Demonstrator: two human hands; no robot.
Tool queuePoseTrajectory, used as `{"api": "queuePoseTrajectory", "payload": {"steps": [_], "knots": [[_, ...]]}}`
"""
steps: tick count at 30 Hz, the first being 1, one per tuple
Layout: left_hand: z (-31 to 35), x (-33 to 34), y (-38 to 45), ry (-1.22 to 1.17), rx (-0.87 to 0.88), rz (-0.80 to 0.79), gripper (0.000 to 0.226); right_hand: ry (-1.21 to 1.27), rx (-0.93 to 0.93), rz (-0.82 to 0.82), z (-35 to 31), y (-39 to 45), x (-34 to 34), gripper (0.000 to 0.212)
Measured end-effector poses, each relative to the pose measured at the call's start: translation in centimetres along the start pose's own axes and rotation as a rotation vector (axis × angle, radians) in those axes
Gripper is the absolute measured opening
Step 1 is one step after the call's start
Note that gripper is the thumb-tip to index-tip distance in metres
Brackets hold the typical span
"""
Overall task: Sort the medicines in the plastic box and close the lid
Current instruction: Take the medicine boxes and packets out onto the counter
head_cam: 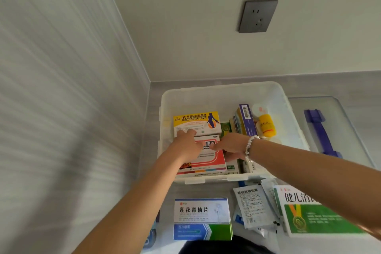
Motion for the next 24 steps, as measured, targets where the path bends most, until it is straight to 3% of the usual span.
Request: {"api": "queuePoseTrajectory", "payload": {"steps": [5, 14, 17, 21, 24], "knots": [[-0.1, 0.0, 0.1, -0.053, -0.005, -0.002, 0.053, 0.098, -0.031, 0.046, 0.1, 0.3, -0.9, 0.012], [-0.4, -0.7, -0.4, -0.096, -0.003, 0.132, 0.049, 0.122, -0.118, 0.057, -1.7, -2.4, -0.9, 0.028], [-0.1, -1.5, -1.6, -0.118, 0.036, 0.231, 0.049, 0.099, -0.234, 0.086, -2.7, -5.0, -1.9, 0.028], [1.2, -3.0, -4.4, -0.135, 0.179, 0.482, 0.051, 0.201, -0.355, 0.131, -2.7, -9.3, -4.9, 0.021], [2.7, -3.2, -6.9, -0.384, 0.212, 0.453, 0.060, 0.342, -0.436, 0.110, -1.9, -12.7, -7.2, 0.018]]}}
Point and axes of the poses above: each hand's wrist, its own y-axis towards the middle knuckle, its own x-axis out of the palm, z = x × y, the point moved 5 cm from there along y, towards the middle knuckle, and after that the axes turned 6 degrees about -x, right-handed, at the moved point
